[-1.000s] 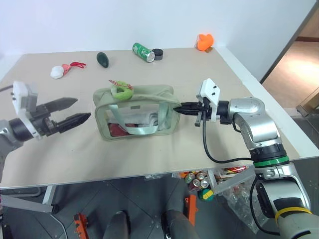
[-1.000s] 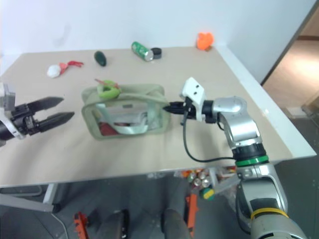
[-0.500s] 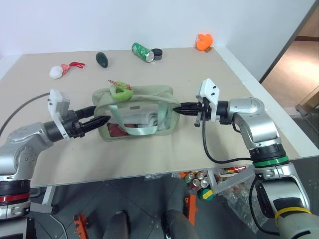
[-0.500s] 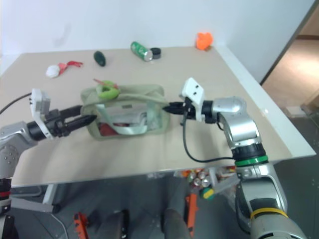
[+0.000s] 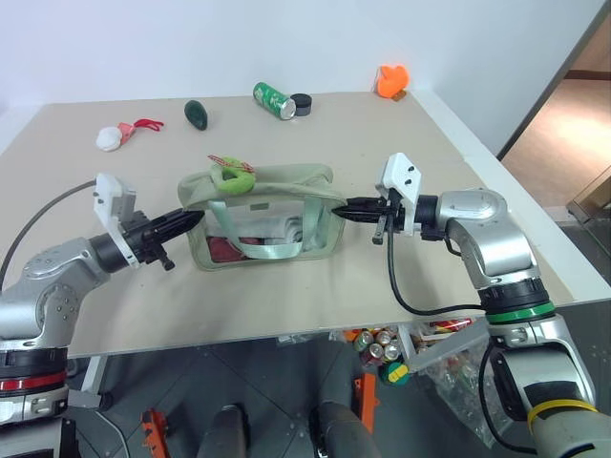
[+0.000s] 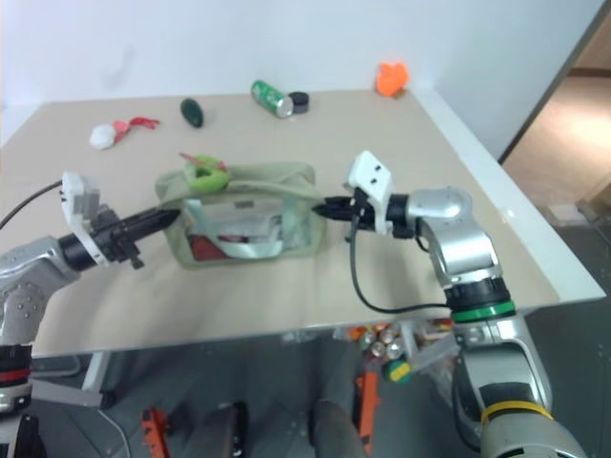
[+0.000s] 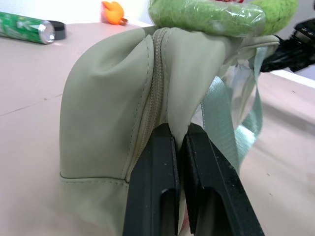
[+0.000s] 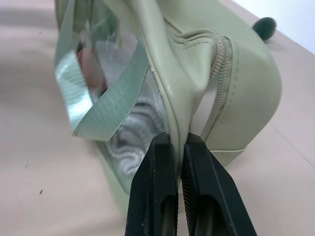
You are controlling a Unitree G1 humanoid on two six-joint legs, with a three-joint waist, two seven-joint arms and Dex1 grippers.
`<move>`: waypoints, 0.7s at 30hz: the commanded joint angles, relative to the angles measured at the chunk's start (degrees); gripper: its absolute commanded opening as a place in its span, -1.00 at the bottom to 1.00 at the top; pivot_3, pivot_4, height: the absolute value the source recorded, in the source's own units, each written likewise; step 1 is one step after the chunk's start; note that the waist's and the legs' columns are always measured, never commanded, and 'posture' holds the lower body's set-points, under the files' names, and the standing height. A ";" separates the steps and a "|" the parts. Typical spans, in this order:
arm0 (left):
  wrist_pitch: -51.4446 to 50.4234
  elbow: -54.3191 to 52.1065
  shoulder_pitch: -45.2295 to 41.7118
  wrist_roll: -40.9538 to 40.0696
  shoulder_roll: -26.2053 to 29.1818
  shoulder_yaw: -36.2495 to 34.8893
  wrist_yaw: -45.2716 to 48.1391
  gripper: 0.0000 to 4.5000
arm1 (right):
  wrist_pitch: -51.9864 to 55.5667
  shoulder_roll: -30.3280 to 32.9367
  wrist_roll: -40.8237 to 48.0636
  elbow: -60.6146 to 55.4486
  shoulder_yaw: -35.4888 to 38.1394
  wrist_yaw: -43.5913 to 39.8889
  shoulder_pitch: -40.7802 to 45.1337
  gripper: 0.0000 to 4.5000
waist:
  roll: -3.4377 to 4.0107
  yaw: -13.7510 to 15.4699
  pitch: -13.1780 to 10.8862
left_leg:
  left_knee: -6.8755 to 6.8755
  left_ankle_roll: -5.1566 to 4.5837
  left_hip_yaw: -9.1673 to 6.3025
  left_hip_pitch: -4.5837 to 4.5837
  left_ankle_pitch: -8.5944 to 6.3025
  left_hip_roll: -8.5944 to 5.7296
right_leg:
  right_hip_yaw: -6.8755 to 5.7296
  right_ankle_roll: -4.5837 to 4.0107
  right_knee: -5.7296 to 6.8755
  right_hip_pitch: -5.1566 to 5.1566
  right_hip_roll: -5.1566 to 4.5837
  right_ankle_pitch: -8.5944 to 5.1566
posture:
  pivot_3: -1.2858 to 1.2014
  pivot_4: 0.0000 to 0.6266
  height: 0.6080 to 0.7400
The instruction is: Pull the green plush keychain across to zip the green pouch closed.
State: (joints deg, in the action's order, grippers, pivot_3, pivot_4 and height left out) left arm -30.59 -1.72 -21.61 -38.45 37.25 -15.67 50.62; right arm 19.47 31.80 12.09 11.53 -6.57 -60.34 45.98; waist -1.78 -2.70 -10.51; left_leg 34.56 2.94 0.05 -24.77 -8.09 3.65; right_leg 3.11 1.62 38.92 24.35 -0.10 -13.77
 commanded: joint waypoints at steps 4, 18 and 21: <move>1.60 -2.26 1.52 0.69 -1.74 0.03 -2.02 -1.00 | 2.80 0.95 2.16 -2.31 3.69 2.43 -0.32 0.05 | 0.00 0.10 0.00 | 0.02 0.00 0.01 0.00 0.00 -0.02 | 0.02 0.02 0.00 -0.01 -0.02 0.01 | 0.03 -0.52 1.00; 3.35 -3.75 4.99 1.45 -6.57 2.36 -3.89 -1.00 | 3.04 -0.40 10.56 -12.35 7.62 2.64 3.12 0.53 | -0.02 0.28 0.02 | 0.04 -0.06 0.05 0.17 0.05 -0.09 | 0.12 -0.10 -0.01 -0.14 -0.06 0.01 | 0.03 -0.52 1.00; 3.41 -3.66 5.16 1.64 -6.60 2.62 -3.59 -1.00 | 2.29 -3.63 8.24 -14.93 2.50 3.36 4.60 0.53 | -0.04 0.30 0.03 | 0.04 -0.06 0.04 0.21 0.05 -0.09 | 0.12 -0.11 -0.01 -0.20 -0.06 0.00 | 0.03 -0.52 1.00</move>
State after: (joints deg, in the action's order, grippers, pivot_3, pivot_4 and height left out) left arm -26.35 -5.26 -17.45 -37.84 30.73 -15.41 46.65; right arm 22.41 28.99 21.07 -0.68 -2.11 -57.56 49.21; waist -1.82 -2.40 -10.47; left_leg 34.60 2.88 0.10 -24.56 -8.03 3.56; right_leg 3.23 1.51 38.91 24.14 -0.17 -13.78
